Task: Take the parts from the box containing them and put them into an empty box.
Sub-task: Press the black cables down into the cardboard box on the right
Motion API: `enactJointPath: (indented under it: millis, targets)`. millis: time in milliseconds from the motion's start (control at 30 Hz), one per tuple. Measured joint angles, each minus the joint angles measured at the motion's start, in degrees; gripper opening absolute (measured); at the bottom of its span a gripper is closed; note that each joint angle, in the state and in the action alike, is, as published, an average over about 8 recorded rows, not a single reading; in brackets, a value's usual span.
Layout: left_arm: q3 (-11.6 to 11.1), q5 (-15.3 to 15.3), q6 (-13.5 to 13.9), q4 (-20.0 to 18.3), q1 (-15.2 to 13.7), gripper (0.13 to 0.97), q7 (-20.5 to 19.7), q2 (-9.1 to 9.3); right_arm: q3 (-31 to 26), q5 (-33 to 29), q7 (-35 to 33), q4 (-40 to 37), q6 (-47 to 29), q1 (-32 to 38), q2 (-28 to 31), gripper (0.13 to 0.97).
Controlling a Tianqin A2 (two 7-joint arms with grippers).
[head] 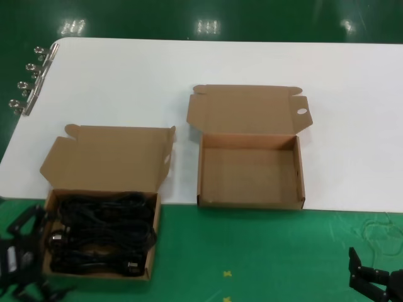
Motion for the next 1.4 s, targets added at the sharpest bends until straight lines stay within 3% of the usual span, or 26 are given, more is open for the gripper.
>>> enactJointPath:
  millis: [100,200,333,467,667,933,1133,1300,1400]
  targets:
    - [3.66,3.78,5.04,1.58,-3.93,0.966,0.65,-2.26,0.0,0.0,0.0,0.0,0.0,0.0,0.0,0.966]
    - [6.81,7.25,8.8,4.45,-8.84,0.966,2.1,-2.65,0.0,0.0,0.0,0.0,0.0,0.0,0.0,0.966]
    - [9.81,10.48,11.56,9.16,-15.56,0.966,4.62,-0.61,0.0,0.0,0.0,0.0,0.0,0.0,0.0,0.966]
    - [12.01,12.82,12.58,11.89,-20.72,0.966,5.77,2.37,0.0,0.0,0.0,0.0,0.0,0.0,0.0,0.966]
    - [14.88,15.97,12.12,13.9,-25.64,0.966,5.21,7.17,0.0,0.0,0.0,0.0,0.0,0.0,0.0,0.966]
    - [17.94,19.48,10.43,21.51,-30.74,0.962,7.46,12.76,0.0,0.0,0.0,0.0,0.0,0.0,0.0,0.966]
    - [18.99,20.91,8.29,33.32,-35.52,0.944,14.96,16.8,0.0,0.0,0.0,0.0,0.0,0.0,0.0,0.966]
    - [18.44,20.87,6.25,44.53,-40.0,0.903,21.08,20.04,0.0,0.0,0.01,0.0,0.0,0.0,0.0,0.966]
    - [18.0,20.74,5.49,49.0,-41.68,0.878,23.43,21.25,0.0,0.0,0.01,0.0,0.0,0.0,0.0,0.966]
